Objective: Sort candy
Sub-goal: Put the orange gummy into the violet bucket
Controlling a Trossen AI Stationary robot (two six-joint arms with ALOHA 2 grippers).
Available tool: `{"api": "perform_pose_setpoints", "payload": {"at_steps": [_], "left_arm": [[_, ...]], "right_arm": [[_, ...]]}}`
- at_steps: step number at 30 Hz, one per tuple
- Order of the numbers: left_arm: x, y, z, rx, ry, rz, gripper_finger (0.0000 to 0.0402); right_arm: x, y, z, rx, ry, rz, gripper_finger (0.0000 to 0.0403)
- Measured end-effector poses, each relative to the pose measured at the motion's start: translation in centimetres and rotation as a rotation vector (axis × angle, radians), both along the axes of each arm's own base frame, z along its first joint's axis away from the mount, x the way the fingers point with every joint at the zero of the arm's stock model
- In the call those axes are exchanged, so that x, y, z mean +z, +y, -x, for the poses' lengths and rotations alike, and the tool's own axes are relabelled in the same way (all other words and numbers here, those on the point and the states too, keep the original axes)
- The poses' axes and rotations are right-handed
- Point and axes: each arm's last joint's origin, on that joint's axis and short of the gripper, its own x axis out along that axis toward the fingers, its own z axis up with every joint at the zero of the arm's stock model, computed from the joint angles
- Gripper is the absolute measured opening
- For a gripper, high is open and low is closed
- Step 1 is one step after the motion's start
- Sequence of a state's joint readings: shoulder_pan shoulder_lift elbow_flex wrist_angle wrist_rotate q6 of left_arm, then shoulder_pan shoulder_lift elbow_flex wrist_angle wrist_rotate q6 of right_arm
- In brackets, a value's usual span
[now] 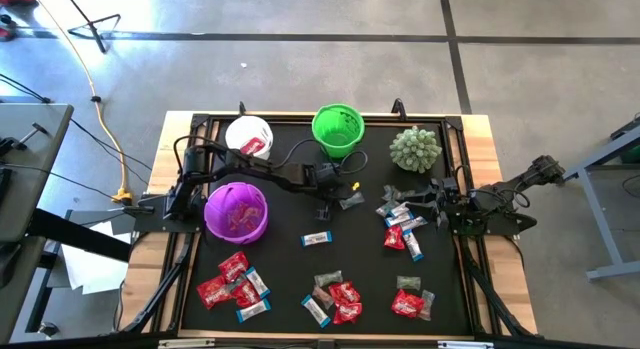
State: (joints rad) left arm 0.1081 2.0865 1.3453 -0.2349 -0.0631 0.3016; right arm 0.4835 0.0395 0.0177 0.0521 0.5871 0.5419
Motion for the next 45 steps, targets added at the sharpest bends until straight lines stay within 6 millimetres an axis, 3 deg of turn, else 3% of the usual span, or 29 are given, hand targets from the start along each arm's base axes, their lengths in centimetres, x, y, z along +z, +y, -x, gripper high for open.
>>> {"api": "perform_pose_setpoints", "payload": {"at_steps": [9, 16, 22, 28, 33, 39, 45], "left_arm": [[1.0, -0.2, 0.1, 0.049, -0.023, 0.033, 0.0024], [4.4, -0.9, 1.2, 0.117, -0.053, 0.076, 0.0024], [8.4, -1.7, 3.6, 0.226, -0.037, 0.109, 0.0024], [13.1, -2.9, 7.8, 0.349, 0.007, 0.099, 0.0024], [15.9, -4.4, 13.1, 0.522, 0.162, 0.161, 0.0024], [18.4, -6.6, 19.5, 0.742, 0.343, 0.212, 0.0024], [18.8, -7.6, 22.7, 0.888, 0.361, 0.311, 0.0024]], "right_arm": [[0.0, 0.0, 0.0, -0.001, 0.000, 0.000, 0.0126], [0.0, 0.0, 0.0, 0.000, 0.000, 0.001, 0.0126], [0.0, 0.0, 0.0, 0.000, 0.000, 0.000, 0.0126], [0.0, 0.0, 0.0, -0.001, 0.000, 0.000, 0.0126], [0.0, 0.0, 0.0, 0.000, 0.000, 0.001, 0.0126], [0.0, 0.0, 0.0, 0.000, 0.000, 0.000, 0.0126], [0.0, 0.0, 0.0, 0.000, 0.001, 0.001, 0.0126]]}}
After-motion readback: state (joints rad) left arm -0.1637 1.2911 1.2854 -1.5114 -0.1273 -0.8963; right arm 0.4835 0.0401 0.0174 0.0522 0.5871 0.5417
